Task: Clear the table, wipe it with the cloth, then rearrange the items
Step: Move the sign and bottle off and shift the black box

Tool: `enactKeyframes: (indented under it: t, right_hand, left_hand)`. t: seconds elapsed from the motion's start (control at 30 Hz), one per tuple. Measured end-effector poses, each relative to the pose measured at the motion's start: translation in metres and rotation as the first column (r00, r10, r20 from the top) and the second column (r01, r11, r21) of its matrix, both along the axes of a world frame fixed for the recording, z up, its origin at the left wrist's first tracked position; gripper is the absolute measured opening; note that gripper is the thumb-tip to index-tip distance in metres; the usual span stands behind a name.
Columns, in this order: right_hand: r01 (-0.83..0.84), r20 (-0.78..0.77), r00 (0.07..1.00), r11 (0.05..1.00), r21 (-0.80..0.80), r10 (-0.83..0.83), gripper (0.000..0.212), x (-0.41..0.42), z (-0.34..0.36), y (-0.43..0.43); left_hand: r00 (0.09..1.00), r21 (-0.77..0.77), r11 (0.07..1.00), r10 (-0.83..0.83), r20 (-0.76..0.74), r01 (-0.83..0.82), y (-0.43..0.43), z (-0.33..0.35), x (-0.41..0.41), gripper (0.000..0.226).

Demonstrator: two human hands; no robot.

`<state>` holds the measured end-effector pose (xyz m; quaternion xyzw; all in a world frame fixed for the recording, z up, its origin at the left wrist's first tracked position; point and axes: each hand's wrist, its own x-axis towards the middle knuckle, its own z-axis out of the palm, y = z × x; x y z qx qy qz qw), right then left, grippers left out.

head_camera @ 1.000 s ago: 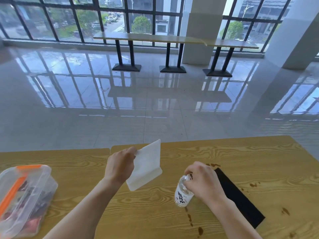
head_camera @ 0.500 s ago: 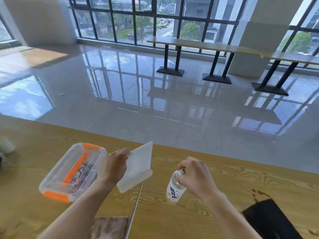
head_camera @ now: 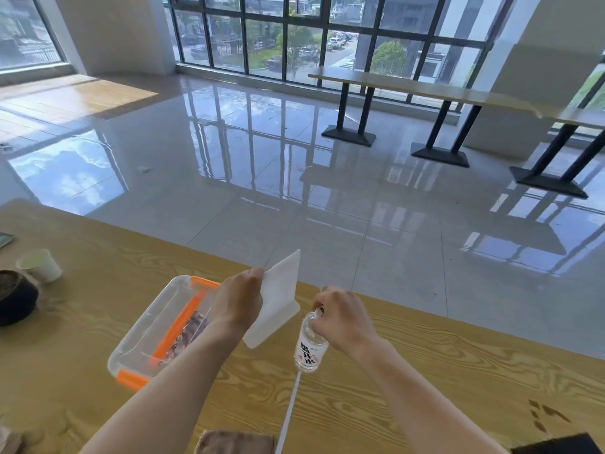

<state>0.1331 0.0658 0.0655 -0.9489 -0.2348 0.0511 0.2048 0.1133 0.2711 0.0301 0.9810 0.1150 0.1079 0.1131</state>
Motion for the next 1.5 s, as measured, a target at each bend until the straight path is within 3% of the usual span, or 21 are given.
enactKeyframes:
  t: [0.7, 1.1, 1.27, 1.5]
  right_hand:
    - [-0.034, 0.061, 0.998, 0.999, 0.026, 0.032, 0.024, 0.065, -0.022, 0.078]
    - [-0.058, 0.066, 0.996, 0.998, 0.021, 0.056, 0.021, 0.072, -0.028, 0.082]
    - [-0.060, 0.040, 0.997, 0.998, 0.019, 0.059, 0.025, 0.071, -0.028, 0.079]
    - [-0.031, 0.063, 0.998, 0.996, 0.081, 0.026, 0.039, 0.066, -0.016, 0.064]
  left_hand:
    - [0.999, 0.011, 0.999, 0.033, 0.003, -0.033, 0.027, -0.019, 0.062, 0.020]
    - [0.998, -0.143, 0.988, 0.058, 0.020, -0.055, 0.033, -0.020, 0.059, 0.009]
    - [0.997, -0.160, 0.985, 0.073, 0.033, -0.066, 0.028, -0.018, 0.054, 0.027]
    - [0.991, -0.022, 1.000, 0.009, 0.133, -0.006, 0.019, -0.007, 0.036, 0.045]
